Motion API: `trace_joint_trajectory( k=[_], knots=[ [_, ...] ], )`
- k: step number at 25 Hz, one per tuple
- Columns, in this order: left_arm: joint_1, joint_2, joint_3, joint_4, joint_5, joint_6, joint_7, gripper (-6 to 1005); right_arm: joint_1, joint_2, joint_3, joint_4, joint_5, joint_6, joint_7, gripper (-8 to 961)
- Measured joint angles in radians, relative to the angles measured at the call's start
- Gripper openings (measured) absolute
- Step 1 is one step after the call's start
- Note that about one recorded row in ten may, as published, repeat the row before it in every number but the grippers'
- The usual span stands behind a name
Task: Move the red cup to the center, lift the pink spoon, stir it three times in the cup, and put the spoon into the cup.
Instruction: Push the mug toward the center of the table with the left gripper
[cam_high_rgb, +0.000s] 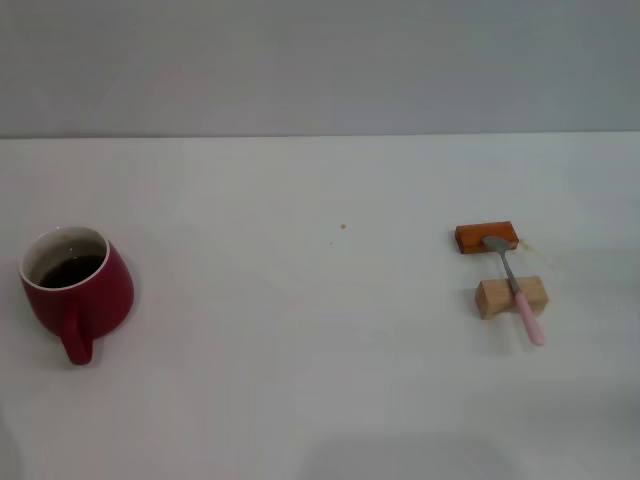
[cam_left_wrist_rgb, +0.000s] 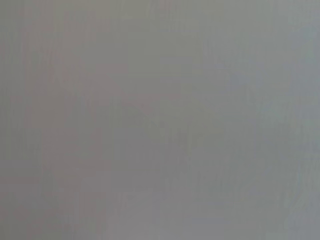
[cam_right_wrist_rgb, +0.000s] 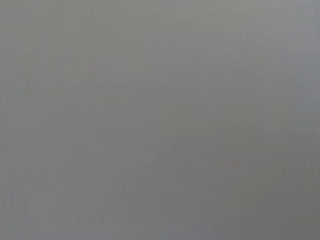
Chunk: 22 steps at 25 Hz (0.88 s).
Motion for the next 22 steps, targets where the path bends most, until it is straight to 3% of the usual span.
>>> trace_joint_trajectory(
  k=[22],
  knots=[
    [-0.002,0.002,0.004,0.057,0.0,-0.011,0.003,813,0.016,-0.004,0.01,0.0,0.0,0.0,0.0,780]
  ],
)
